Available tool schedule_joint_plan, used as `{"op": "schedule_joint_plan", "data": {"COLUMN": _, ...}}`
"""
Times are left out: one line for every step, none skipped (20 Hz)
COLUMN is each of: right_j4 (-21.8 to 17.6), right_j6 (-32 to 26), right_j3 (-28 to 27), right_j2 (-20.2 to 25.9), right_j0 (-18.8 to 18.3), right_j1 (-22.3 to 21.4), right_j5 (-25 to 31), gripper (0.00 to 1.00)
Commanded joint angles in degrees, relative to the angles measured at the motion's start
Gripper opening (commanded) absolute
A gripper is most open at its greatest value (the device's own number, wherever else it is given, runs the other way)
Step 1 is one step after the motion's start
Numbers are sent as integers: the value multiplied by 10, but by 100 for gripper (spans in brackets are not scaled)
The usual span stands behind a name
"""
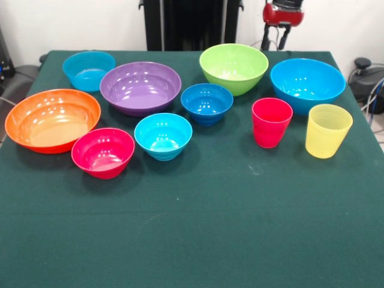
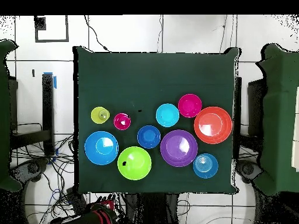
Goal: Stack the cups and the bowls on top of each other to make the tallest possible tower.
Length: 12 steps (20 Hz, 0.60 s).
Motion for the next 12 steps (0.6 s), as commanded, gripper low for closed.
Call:
{"op": "schedule_joint_plan", "data": {"right_j4": -20, "right_j6": 54, "right_j3": -21, "right_j2": 63, "right_j0": -16, "right_j1": 0, "right_j5": 43, "gripper": 100}}
{"op": "schedule_joint_plan", "data": {"right_j4": -21, "right_j6": 54, "right_j3": -20, "right_j2": 62, "right_j0": -17, "right_j1": -1, "right_j5": 44, "gripper": 100}}
{"op": "schedule_joint_plan", "data": {"right_j4": -22, "right_j6": 53, "right_j3": -20, "right_j2": 61, "right_j0": -17, "right_j1": -2, "right_j5": 45, "gripper": 100}}
{"op": "schedule_joint_plan", "data": {"right_j4": -24, "right_j6": 53, "right_j3": -19, "right_j2": 60, "right_j0": -18, "right_j1": -3, "right_j5": 45, "gripper": 100}}
{"op": "schedule_joint_plan", "data": {"right_j4": -25, "right_j6": 53, "right_j3": -18, "right_j2": 60, "right_j0": -19, "right_j1": -5, "right_j5": 45, "gripper": 100}}
{"op": "schedule_joint_plan", "data": {"right_j4": -27, "right_j6": 53, "right_j3": -18, "right_j2": 59, "right_j0": -20, "right_j1": -5, "right_j5": 45, "gripper": 100}}
{"op": "schedule_joint_plan", "data": {"right_j4": -28, "right_j6": 53, "right_j3": -18, "right_j2": 60, "right_j0": -21, "right_j1": -6, "right_j5": 45, "gripper": 100}}
{"op": "schedule_joint_plan", "data": {"right_j4": -29, "right_j6": 54, "right_j3": -18, "right_j2": 59, "right_j0": -22, "right_j1": -5, "right_j5": 44, "gripper": 100}}
{"op": "schedule_joint_plan", "data": {"right_j4": -29, "right_j6": 54, "right_j3": -18, "right_j2": 59, "right_j0": -22, "right_j1": -5, "right_j5": 44, "gripper": 100}}
{"op": "schedule_joint_plan", "data": {"right_j4": -30, "right_j6": 54, "right_j3": -19, "right_j2": 59, "right_j0": -23, "right_j1": -4, "right_j5": 43, "gripper": 100}}
{"op": "schedule_joint_plan", "data": {"right_j4": -31, "right_j6": 54, "right_j3": -18, "right_j2": 58, "right_j0": -24, "right_j1": -5, "right_j5": 43, "gripper": 100}}
{"op": "schedule_joint_plan", "data": {"right_j4": -32, "right_j6": 54, "right_j3": -18, "right_j2": 58, "right_j0": -25, "right_j1": -4, "right_j5": 42, "gripper": 100}}
